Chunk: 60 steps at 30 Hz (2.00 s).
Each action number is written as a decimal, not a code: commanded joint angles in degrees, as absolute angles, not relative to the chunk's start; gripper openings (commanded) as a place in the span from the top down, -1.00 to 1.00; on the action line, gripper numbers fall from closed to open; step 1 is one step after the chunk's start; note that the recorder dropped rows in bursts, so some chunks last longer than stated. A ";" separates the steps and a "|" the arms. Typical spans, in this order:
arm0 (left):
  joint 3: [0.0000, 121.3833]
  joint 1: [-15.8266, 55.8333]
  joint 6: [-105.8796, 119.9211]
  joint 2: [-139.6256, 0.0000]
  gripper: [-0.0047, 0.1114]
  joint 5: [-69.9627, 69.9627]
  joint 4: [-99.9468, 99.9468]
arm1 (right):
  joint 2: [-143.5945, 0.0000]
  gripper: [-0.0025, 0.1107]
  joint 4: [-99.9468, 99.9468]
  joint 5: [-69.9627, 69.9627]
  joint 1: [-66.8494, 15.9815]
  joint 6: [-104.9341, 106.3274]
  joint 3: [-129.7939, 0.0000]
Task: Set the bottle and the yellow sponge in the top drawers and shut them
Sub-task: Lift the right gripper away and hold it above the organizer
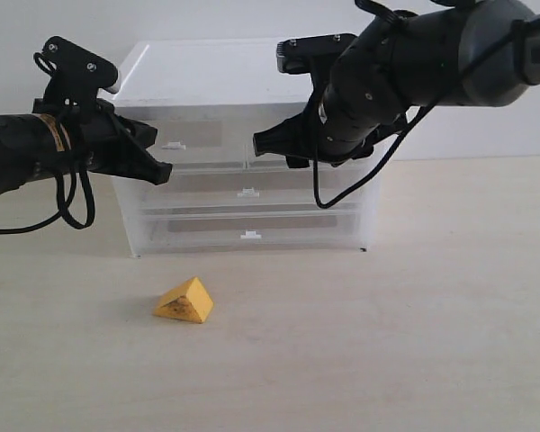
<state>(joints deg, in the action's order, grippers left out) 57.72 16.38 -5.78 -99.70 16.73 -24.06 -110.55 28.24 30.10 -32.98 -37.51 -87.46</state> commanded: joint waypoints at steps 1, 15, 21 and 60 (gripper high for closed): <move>58.08 16.25 -5.58 -99.05 0.85 16.98 -23.38 | -107.79 0.07 23.44 32.88 -31.95 -30.82 -88.01; 58.08 16.25 -6.74 -99.05 0.85 16.63 -23.38 | -101.19 0.47 11.06 46.32 -31.95 -15.90 -88.01; 58.08 16.25 -6.88 -99.05 0.85 16.00 -23.38 | -101.19 0.96 5.97 42.67 -31.95 -9.83 -88.01; 47.59 20.53 15.52 -91.35 0.85 20.51 -25.33 | -106.49 0.96 -8.42 29.31 -31.95 2.52 -88.12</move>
<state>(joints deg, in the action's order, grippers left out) 47.96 19.83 15.79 -91.76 14.88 -36.23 -106.73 -8.32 29.62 -32.13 1.55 -87.78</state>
